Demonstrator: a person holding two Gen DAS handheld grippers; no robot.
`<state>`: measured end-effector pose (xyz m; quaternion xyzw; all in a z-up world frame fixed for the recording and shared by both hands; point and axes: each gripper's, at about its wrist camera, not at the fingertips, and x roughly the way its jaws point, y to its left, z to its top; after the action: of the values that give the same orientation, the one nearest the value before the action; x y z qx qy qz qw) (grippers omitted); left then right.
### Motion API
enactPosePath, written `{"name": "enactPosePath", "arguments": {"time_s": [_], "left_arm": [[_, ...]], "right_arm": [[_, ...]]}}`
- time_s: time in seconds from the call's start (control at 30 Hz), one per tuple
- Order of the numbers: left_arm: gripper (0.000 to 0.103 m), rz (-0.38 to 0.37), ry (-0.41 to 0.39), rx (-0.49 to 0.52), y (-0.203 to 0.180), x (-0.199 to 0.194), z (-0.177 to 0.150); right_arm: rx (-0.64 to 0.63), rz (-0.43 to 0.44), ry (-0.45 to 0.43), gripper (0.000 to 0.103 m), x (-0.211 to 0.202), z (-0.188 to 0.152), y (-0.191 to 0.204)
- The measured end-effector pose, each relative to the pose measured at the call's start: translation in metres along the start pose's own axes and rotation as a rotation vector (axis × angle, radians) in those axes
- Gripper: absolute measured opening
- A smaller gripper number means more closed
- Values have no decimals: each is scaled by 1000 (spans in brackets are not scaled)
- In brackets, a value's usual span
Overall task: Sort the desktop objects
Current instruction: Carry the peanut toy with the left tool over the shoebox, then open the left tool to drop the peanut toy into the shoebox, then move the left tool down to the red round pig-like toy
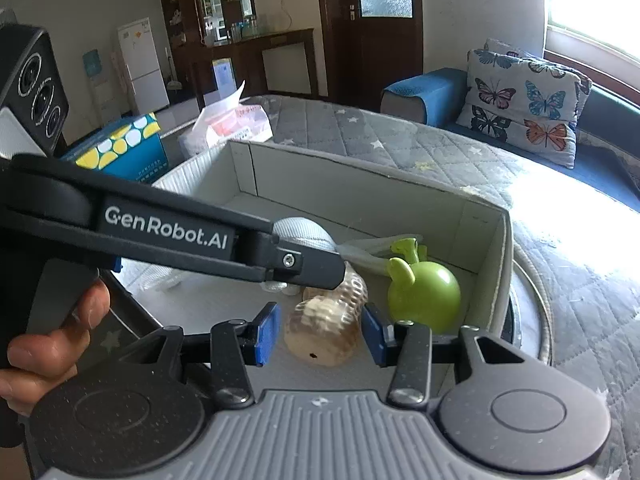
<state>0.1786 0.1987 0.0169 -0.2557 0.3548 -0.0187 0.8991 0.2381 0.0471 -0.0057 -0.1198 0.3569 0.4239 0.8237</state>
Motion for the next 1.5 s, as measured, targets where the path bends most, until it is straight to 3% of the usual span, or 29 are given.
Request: {"name": "enactPosePath", "arguments": {"time_s": [0.3, 0.37, 0.53, 0.9, 1.3, 1.5], "left_arm": [[37, 4, -26, 48, -21, -25, -11], [37, 4, -31, 62, -27, -30, -16], [37, 2, -31, 104, -44, -42, -35], [37, -19, -3, 170, -78, -57, -80], [37, -63, 82, 222, -105, -49, -128], [37, -96, 134, 230, -119, -37, -144]], "right_arm": [[2, -7, -70, 47, -43, -8, 7], [4, -14, -88, 54, -56, -13, 9], [-5, -43, -116, 57, -83, -31, 16], [11, -128, -157, 74, -135, -83, 26], [108, -223, -160, 83, -180, -149, 18], [147, -237, -147, 84, -182, -166, 8]]}}
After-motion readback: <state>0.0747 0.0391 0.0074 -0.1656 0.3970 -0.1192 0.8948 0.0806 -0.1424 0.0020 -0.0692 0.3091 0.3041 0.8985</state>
